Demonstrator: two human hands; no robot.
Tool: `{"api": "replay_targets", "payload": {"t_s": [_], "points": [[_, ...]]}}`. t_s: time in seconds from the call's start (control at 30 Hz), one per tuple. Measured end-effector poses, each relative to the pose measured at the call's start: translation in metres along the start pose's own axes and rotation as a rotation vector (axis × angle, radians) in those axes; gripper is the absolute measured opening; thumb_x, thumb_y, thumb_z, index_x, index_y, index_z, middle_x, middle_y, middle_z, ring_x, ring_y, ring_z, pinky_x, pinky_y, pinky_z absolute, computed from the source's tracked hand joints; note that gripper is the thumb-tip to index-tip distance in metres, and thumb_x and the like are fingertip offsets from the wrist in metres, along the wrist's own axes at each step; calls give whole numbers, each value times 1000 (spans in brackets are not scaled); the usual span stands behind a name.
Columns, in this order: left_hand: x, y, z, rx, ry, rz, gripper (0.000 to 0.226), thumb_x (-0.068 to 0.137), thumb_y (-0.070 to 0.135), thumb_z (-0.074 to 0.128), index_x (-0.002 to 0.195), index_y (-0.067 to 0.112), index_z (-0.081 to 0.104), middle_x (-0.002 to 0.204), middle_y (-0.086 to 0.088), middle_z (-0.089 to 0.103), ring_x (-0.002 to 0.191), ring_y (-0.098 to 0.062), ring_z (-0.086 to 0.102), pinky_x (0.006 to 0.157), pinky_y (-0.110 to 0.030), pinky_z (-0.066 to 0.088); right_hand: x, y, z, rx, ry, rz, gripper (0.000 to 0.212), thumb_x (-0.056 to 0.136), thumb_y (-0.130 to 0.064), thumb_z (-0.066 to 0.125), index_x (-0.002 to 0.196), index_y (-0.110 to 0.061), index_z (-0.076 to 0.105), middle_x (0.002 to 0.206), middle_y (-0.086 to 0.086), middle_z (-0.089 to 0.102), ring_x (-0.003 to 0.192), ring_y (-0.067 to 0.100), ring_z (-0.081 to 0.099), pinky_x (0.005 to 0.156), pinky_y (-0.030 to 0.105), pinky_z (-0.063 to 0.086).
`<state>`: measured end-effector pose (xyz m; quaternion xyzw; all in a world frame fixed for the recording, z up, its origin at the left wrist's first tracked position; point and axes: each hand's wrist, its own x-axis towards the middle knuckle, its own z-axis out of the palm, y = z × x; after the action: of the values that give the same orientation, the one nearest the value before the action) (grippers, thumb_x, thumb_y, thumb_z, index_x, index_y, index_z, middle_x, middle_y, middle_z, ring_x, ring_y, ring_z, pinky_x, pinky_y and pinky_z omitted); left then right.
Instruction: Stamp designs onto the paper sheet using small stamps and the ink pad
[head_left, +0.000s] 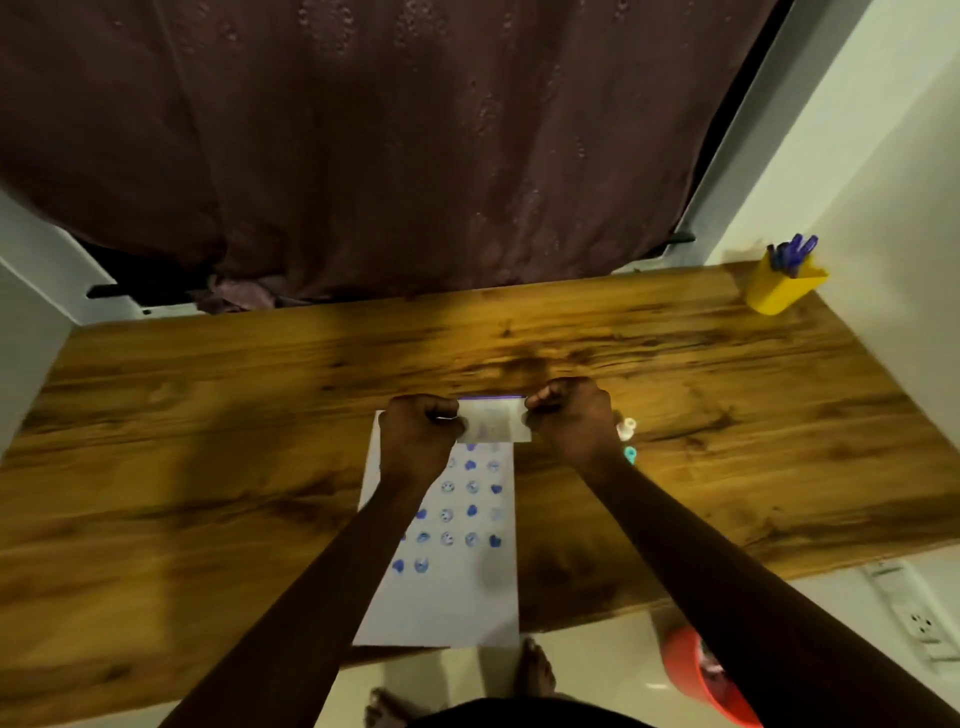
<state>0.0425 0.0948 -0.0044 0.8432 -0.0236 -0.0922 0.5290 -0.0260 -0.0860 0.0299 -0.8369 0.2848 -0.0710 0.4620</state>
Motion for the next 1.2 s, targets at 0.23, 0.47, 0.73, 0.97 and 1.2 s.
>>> {"api": "replay_targets", "payload": {"t_s": [0.23, 0.47, 0.73, 0.97, 1.2], "points": [[19, 23, 77, 15, -54, -35, 16, 80, 4, 80, 96, 7, 77, 102, -10, 76, 90, -18, 68, 73, -17, 50, 60, 36, -43, -117, -57, 81, 8, 77, -1, 75, 84, -5, 75, 87, 8, 77, 66, 10, 66, 60, 20, 56], [38, 27, 128, 113, -18, -38, 9, 76, 6, 81, 77, 14, 76, 84, -7, 77, 84, -20, 73, 89, -42, 59, 102, 61, -57, -138, -111, 44, 9, 75, 6, 74, 81, 0, 73, 90, 13, 77, 86, 21, 72, 76, 30, 55], [53, 20, 145, 186, -37, -93, 19, 78, 10, 82, 97, 11, 78, 100, -9, 78, 94, -24, 73, 93, -42, 58, 129, 86, -50, -199, -163, 37, 12, 73, 1, 76, 75, -10, 76, 83, 1, 77, 80, 13, 71, 71, 25, 56], [54, 25, 145, 305, -43, -48, 20, 79, 14, 81, 99, 11, 78, 102, -8, 78, 96, -22, 72, 89, -33, 54, 132, 92, -44, -226, -164, 39, 18, 70, 0, 77, 70, -16, 69, 80, -2, 75, 80, 14, 71, 69, 26, 55], [51, 38, 130, 293, -46, 66, 4, 85, 11, 71, 85, 12, 74, 81, -2, 71, 79, -20, 70, 69, -25, 46, 122, 77, -45, -392, -102, -72, 13, 72, -15, 72, 83, -18, 66, 86, 1, 72, 83, 22, 69, 61, 27, 51]]}}
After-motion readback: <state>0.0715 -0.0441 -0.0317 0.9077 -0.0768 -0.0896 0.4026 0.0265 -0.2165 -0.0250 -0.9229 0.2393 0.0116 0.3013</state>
